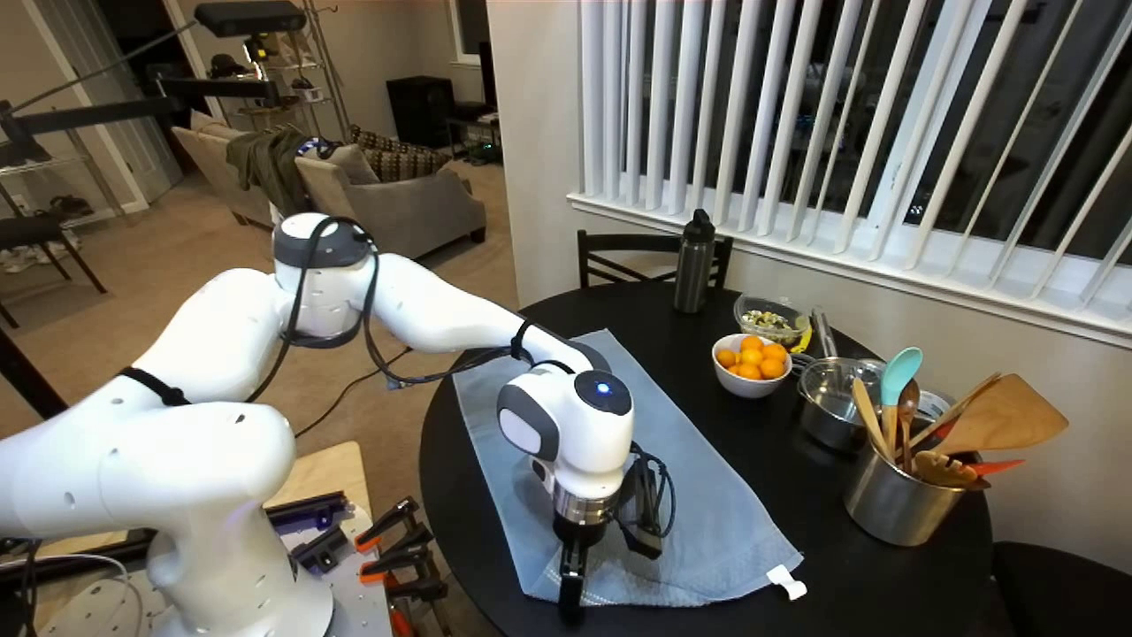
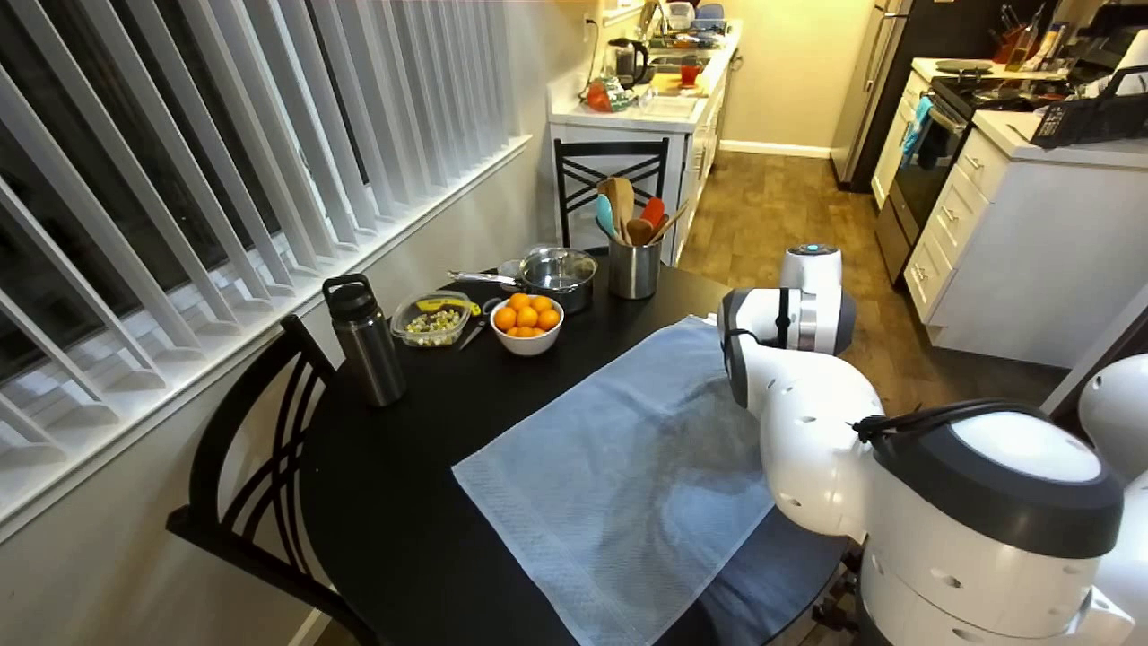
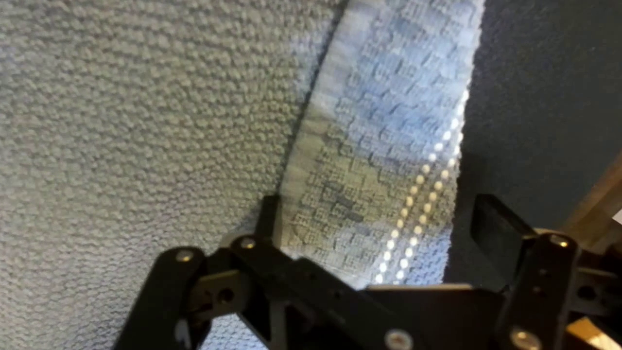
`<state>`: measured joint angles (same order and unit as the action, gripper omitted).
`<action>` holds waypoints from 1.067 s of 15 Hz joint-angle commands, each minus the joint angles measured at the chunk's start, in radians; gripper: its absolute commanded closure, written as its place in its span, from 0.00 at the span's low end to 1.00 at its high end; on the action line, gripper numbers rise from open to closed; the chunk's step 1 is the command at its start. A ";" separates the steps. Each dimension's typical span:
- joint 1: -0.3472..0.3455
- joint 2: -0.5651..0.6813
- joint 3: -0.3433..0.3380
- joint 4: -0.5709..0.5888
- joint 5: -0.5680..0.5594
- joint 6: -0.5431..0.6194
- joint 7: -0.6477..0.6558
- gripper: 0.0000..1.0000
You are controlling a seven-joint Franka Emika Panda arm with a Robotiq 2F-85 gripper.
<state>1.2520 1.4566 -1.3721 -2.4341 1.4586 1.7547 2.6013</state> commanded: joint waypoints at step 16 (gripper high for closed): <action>-0.050 0.008 -0.002 0.009 -0.016 0.028 0.000 0.00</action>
<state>1.2103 1.4642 -1.3729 -2.4066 1.4520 1.7429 2.6013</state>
